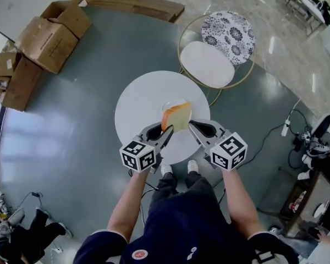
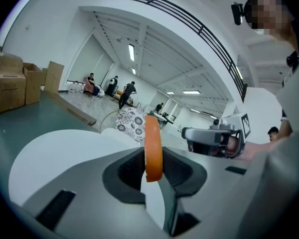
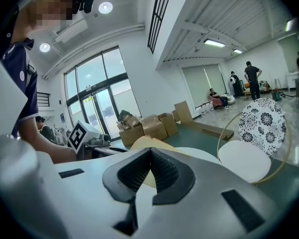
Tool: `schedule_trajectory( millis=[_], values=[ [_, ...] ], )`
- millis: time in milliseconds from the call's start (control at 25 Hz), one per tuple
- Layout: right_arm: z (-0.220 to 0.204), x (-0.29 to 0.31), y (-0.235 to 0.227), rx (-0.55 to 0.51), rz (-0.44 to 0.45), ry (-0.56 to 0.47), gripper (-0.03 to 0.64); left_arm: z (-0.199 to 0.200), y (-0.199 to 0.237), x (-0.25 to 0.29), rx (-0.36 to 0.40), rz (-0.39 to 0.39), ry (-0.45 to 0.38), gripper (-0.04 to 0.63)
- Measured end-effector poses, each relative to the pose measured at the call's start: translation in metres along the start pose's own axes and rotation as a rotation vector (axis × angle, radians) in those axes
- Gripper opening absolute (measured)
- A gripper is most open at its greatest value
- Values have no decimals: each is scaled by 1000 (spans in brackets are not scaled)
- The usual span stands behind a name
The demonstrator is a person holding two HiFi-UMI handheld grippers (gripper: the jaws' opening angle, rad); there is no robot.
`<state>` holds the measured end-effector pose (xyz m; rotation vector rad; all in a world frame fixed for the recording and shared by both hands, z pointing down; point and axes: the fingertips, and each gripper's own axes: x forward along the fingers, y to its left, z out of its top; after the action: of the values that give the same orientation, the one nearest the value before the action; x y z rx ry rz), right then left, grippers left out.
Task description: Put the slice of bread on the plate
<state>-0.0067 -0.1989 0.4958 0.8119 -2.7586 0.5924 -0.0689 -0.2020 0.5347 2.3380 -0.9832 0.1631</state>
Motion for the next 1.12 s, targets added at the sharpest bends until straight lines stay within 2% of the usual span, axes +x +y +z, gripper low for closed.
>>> schedule_trajectory(
  millis=[280, 680, 1120],
  values=[
    [-28, 15, -29, 60, -47, 54, 8, -24, 34, 34, -116, -13, 31, 98],
    [-48, 28, -43, 87, -49, 100, 8, -54, 72, 61, -254, -3, 50, 98],
    [-51, 34, -52, 86, -53, 103, 8, -77, 96, 74, -331, 27, 75, 100]
  ],
)
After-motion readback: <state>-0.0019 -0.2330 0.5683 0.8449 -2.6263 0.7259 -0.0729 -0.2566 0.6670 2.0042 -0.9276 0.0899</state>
